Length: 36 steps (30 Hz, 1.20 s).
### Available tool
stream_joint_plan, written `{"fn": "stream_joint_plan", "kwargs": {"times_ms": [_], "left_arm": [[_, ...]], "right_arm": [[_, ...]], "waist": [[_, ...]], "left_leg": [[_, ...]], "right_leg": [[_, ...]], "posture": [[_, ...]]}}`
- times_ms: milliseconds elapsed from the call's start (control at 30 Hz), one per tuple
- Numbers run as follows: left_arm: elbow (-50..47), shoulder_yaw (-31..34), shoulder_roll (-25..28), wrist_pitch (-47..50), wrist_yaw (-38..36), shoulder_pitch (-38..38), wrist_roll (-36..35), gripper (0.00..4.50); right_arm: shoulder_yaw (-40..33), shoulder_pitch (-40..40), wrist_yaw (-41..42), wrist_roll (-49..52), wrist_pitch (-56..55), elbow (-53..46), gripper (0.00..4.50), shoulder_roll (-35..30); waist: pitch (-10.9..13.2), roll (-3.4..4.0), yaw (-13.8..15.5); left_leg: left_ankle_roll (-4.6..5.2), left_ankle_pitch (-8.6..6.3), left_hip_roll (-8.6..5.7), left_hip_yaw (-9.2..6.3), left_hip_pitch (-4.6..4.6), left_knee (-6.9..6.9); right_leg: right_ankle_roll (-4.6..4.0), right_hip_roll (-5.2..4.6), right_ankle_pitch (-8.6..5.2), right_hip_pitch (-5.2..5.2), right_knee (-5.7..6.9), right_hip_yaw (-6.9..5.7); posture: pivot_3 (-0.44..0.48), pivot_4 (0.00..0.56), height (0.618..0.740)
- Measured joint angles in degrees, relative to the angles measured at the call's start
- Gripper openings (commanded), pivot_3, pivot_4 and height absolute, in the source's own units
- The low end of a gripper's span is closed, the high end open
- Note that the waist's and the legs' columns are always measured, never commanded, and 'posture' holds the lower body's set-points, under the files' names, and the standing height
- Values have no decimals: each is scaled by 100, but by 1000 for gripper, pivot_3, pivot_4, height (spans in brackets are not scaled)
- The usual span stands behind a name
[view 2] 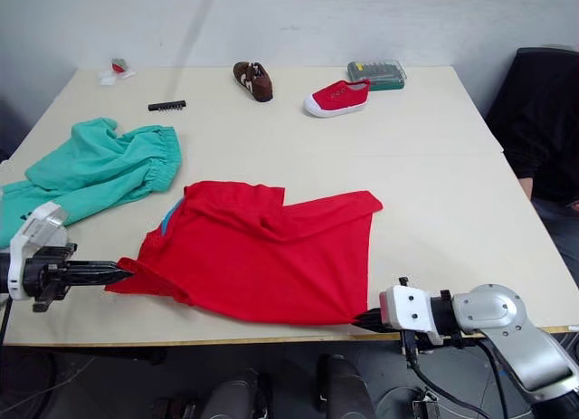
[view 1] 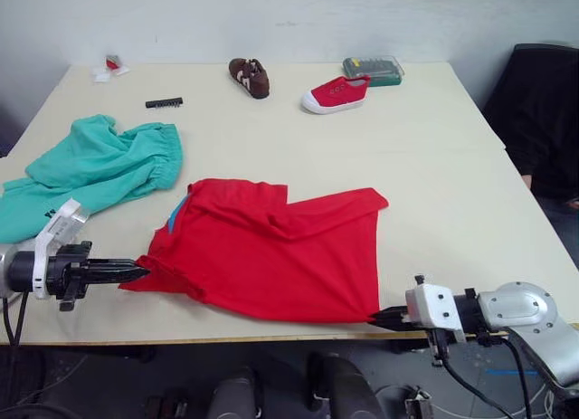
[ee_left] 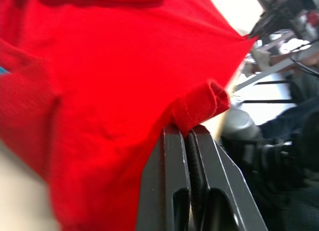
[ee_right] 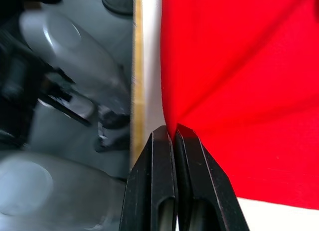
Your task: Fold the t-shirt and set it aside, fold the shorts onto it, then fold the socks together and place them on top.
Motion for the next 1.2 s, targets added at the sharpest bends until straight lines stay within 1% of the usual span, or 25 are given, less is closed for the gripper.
{"fn": "stream_joint_plan", "kwargs": {"times_ms": [100,200,300,367,533,767,900,967,1000,1100,1167,1200], "left_arm": [[215,-1,-198,135,318,-486,-2,0],[674,-21,-492,220,741,-1109,33,0],[1147,-114,-732,175,1135,-1531,212,0],[1422,-256,-842,19,1326,-1677,429,0],[1825,-654,-1153,-464,1570,-1704,949,0],[1938,-716,-1425,-699,1884,-1748,1205,0],[2046,-728,-1516,-787,1952,-1892,1297,0],[2085,-728,-1520,-806,1982,-1937,1333,489],[2138,-726,-1529,-807,1989,-1961,1342,662],[2197,-706,-1536,-926,1992,-1970,1353,1649],[2157,-588,-1532,-1030,2047,-1982,1343,2203],[2037,-460,-1521,-1074,2100,-1982,1330,2537]], "right_arm": [[-154,-123,-11,512,668,-80,38,-1],[-226,-386,-22,1114,1459,-49,38,53],[-242,-654,31,1507,2100,109,38,54],[-234,-826,84,1640,2442,338,38,64],[-21,-1147,177,1594,2858,839,38,170],[137,-1636,9,1272,3102,1384,38,520],[208,-1731,-48,1058,3112,1538,38,592],[235,-1745,-48,1005,3117,1590,454,614],[238,-1755,-49,981,3130,1620,654,625],[197,-1763,-147,930,3111,1640,1712,633],[-59,-1722,-312,916,3078,1585,2308,629],[-274,-1585,-399,907,3009,1399,2658,579]], "waist": [[0,-3,42],[0,-3,53],[-1,-4,54],[-1,-4,28],[-1,-6,6],[-2,-7,-1],[-2,-7,1],[-2,-7,1],[-2,-7,1],[-2,-7,0],[-2,-7,-3],[-2,-7,2]], "left_leg": [[3,4,-1,-5,-2,3],[3,4,-2,-5,-3,4],[-1,4,-3,-4,-3,4],[-6,6,-4,1,-3,4],[-6,6,-3,2,-8,8],[-18,12,-3,1,-7,18],[-19,11,-3,1,-9,22],[-19,11,-3,1,-9,23],[-19,11,-3,1,-9,25],[-20,11,-2,0,-9,27],[-21,10,-2,1,-9,28],[-23,9,-1,-1,-13,27]], "right_leg": [[-1,0,0,2,1,-2],[-1,-1,2,2,7,-2],[-1,-1,2,1,10,-5],[-1,-1,1,0,9,-4],[-1,-2,1,0,6,-6],[0,-5,2,0,15,-5],[0,-6,2,0,16,-6],[0,-7,2,0,16,-6],[0,-6,2,0,18,-6],[0,-7,2,0,20,-6],[0,-7,2,-1,22,-5],[0,-7,2,-3,23,-6]], "posture": [[0,150,740],[0,150,740],[0,150,740],[0,150,740],[0,150,740],[0,150,740],[0,150,740],[0,150,740],[0,150,740],[0,150,740],[0,150,740],[0,150,740]]}}
